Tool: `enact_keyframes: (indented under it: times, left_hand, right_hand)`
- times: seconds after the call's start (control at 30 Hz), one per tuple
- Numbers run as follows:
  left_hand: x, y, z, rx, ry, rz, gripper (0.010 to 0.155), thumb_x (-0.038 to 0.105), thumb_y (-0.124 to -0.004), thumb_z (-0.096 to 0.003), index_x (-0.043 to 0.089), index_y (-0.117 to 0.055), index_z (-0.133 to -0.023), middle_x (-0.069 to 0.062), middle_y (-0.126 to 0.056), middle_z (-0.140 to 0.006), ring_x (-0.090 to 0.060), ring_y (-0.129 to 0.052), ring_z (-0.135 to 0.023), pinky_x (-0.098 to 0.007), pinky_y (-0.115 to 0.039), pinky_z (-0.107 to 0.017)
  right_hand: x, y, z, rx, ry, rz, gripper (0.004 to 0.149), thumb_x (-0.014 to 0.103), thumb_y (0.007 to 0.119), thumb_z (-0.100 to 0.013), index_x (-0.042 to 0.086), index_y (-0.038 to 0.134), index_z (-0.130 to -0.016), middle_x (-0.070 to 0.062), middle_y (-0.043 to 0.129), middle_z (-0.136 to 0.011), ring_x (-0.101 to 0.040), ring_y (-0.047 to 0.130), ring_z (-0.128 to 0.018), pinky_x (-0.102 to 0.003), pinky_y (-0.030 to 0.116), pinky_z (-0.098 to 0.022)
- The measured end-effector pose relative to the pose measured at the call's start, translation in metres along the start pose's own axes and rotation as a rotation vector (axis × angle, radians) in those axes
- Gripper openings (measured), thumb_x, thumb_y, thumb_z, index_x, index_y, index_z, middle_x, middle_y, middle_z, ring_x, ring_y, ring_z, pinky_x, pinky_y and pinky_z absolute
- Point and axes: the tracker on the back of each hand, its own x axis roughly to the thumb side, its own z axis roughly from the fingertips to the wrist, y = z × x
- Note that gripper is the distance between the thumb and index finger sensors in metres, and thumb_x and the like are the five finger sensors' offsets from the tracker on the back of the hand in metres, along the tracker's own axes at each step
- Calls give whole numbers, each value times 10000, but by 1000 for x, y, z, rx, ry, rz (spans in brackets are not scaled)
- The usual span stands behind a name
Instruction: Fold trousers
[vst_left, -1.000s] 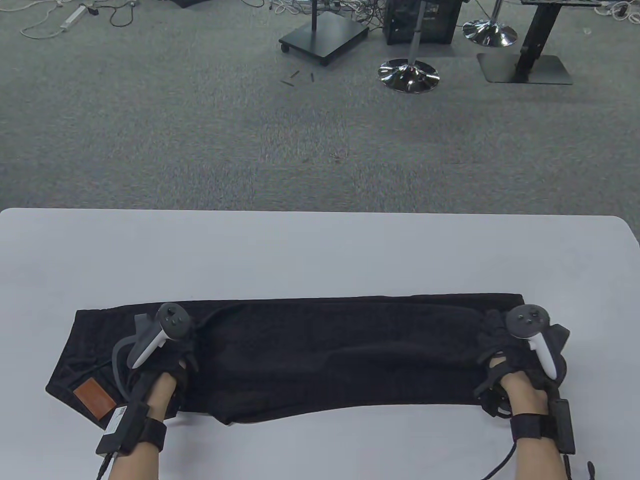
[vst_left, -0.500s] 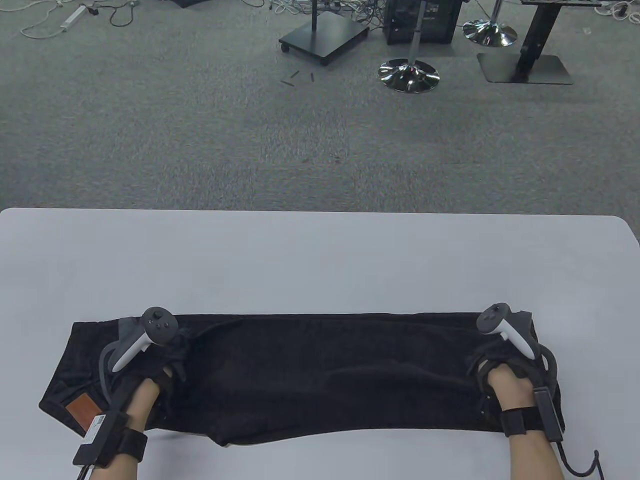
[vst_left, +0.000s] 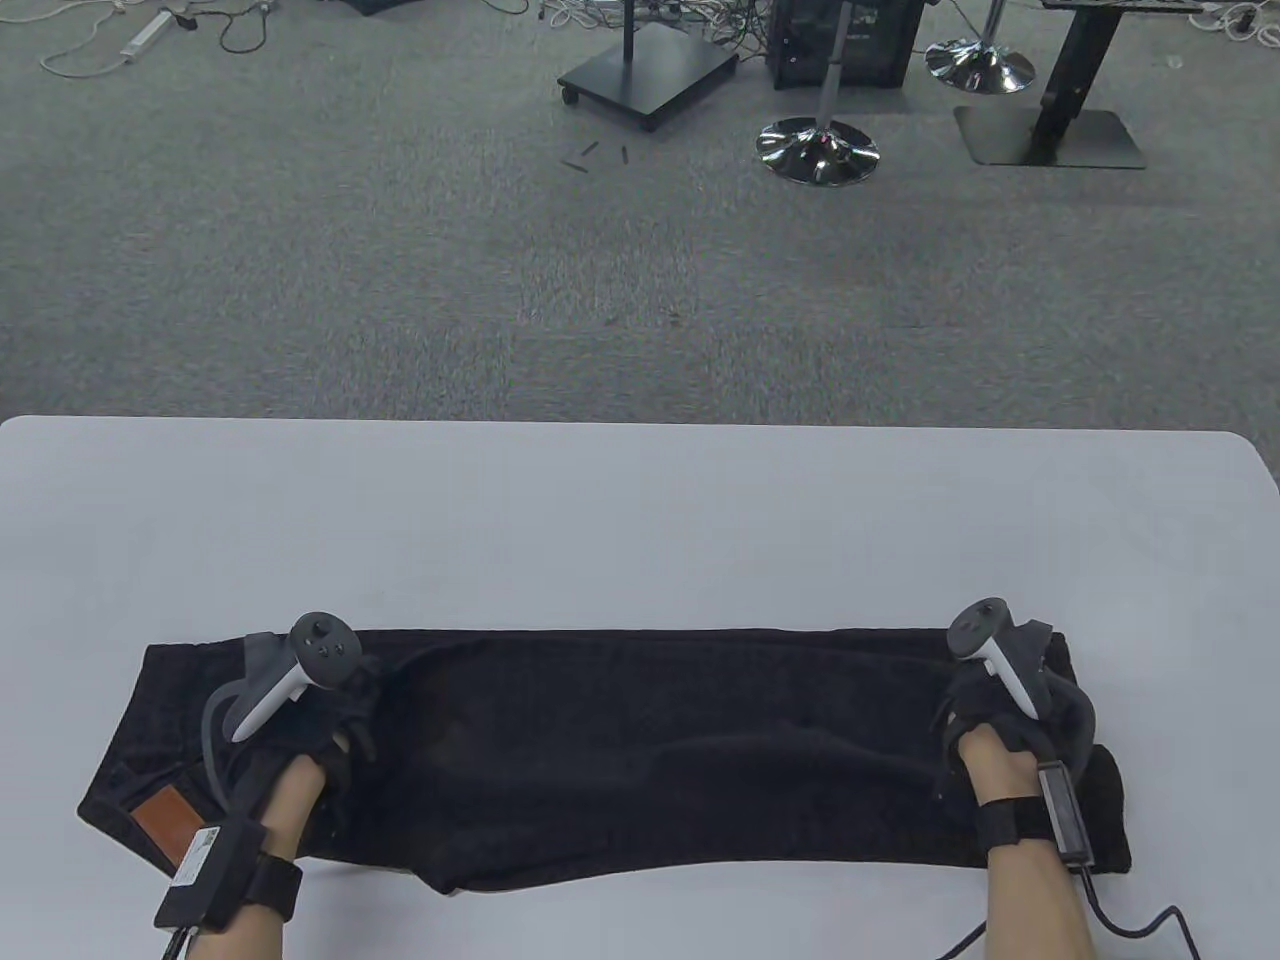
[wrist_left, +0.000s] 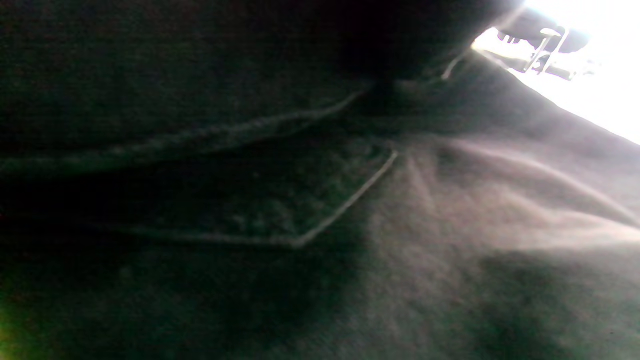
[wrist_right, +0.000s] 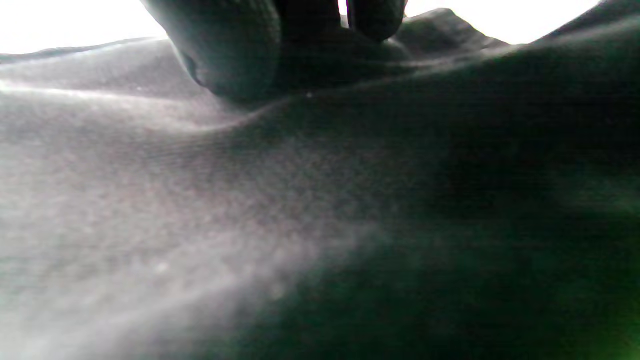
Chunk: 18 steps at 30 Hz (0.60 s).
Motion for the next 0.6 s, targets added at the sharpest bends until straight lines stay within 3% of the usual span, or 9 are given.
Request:
enact_keyframes:
  times: [0.1,0.27,0.33,0.43,0.53,0.6]
  left_hand:
    - [0,0,0,-1,0,-2,525,443,-710,-569,316,-693,-1078,38,-806,-1059,-240,-867,-1009,-546,-645,-776]
    - [-1,0,1,1,-5,11,524,442,-711,-568,315,-696,-1077,36,-807,-1059,-239,-866,-1009,-546,-645,-776]
    - [-1,0,0,0,-5,12,524,442,-711,-569,315,-695,-1077,35,-808,-1058,-237,-868,-1008,-547,-645,-776]
    - [-1,0,0,-1,-5,10,524,442,-710,-570,314,-695,-1078,38,-805,-1059,-239,-867,-1009,-548,-643,-776]
    - [-2,0,0,2,-7,17,526,442,-713,-569,311,-696,-1079,35,-808,-1058,-239,-867,-1010,-548,-643,-775]
    - [-2,0,0,-1,-6,14,526,442,-716,-569,311,-699,-1078,36,-811,-1057,-241,-870,-1009,-551,-641,-775]
  right_hand:
    - [3,-5,6,-18,-15,37,510,315,817,-505,274,659,-988,-33,749,-904,-322,604,-928,-603,348,-793]
    - [-1,-36,24,-120,-30,-12,449,322,797,-509,302,727,-951,-7,734,-906,-311,588,-939,-600,341,-796]
    - [-3,-53,34,-212,-26,-59,452,338,786,-516,323,705,-960,11,696,-945,-304,552,-968,-597,320,-804]
    - [-6,-59,43,-322,-8,-115,499,348,763,-524,326,615,-1000,30,545,-1099,-310,464,-1050,-600,315,-806]
    - [-8,-50,44,-310,-15,-123,555,381,775,-504,310,572,-1015,12,506,-1131,-339,477,-1059,-615,362,-787]
    - [-6,-37,44,-207,-46,-93,607,457,781,-484,310,548,-1025,-9,493,-1142,-362,491,-1058,-618,422,-765]
